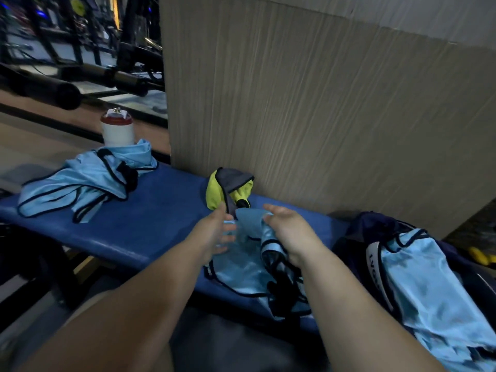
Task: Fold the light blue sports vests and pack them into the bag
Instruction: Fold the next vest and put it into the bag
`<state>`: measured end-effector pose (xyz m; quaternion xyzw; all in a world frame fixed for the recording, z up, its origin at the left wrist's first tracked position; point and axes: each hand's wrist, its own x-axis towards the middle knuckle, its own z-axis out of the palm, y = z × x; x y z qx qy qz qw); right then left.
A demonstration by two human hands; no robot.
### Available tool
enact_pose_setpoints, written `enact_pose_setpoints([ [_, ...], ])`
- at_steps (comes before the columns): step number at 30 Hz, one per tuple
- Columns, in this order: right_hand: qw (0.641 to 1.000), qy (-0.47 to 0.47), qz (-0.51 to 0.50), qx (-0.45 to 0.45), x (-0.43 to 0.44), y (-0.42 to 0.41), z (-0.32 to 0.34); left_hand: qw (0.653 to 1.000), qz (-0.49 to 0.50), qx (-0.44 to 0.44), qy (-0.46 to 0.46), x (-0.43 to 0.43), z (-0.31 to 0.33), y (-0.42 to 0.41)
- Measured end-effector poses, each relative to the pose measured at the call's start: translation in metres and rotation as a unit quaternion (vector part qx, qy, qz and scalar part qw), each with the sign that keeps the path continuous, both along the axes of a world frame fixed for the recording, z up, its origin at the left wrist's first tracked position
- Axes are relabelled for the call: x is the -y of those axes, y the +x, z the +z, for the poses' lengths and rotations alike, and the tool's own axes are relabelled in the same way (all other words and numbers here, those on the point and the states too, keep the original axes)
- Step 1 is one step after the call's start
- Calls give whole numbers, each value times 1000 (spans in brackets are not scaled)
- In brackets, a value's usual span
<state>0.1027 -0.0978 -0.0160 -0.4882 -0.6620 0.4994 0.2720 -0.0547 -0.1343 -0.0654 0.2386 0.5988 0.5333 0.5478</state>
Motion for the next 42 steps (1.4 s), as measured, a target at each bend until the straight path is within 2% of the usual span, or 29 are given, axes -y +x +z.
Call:
enact_pose_setpoints([
  [4, 985, 8, 135, 109, 25, -28, -20, 997, -71, 11, -12, 7, -9, -6],
  [6, 967, 20, 195, 161, 33, -31, -31, 998, -58, -4, 21, 3, -15, -7],
  [8, 958, 9, 219, 185, 37, -27, -37, 997, -14, -64, 49, 3, -18, -8],
  [11, 966, -25, 214, 143, 37, -17, -42, 981, 15, -176, 84, -1, -18, -11],
  [13, 980, -59, 167, 94, 32, -10, -38, 965, 13, -242, 95, -5, -22, -15],
  [15, 986, -50, 125, 95, 26, -2, -32, 947, -1, -311, 81, -5, -27, -19],
  [17, 979, 23, 95, 182, 15, 9, -36, 915, -16, -400, 48, -2, -31, -18],
  [19, 942, 101, 106, 300, 10, 18, -43, 865, -20, -502, 24, 4, -38, -13],
  [22, 918, 123, 158, 343, 16, 21, -62, 768, -28, -638, 59, 8, -35, -3],
  [25, 902, 180, 152, 363, 19, 19, -73, 716, -162, -673, 91, 7, -39, 2],
  [27, 890, 199, 155, 380, 19, 21, -76, 692, -267, -668, 61, 9, -44, 4],
  [30, 914, 163, 156, 338, 13, 27, -77, 684, -307, -661, 37, 9, -49, 1],
  [32, 943, 138, 103, 285, 8, 31, -76, 684, -304, -662, 42, 11, -50, 1],
  [34, 956, 141, 30, 255, 5, 37, -75, 693, -283, -661, 51, 13, -51, 2],
  [36, 956, 146, -11, 254, 4, 44, -75, 712, -243, -657, 50, 14, -53, 2],
  [42, 938, 127, -10, 323, 6, 45, -75, 771, -130, -623, -30, 9, -45, 3],
])
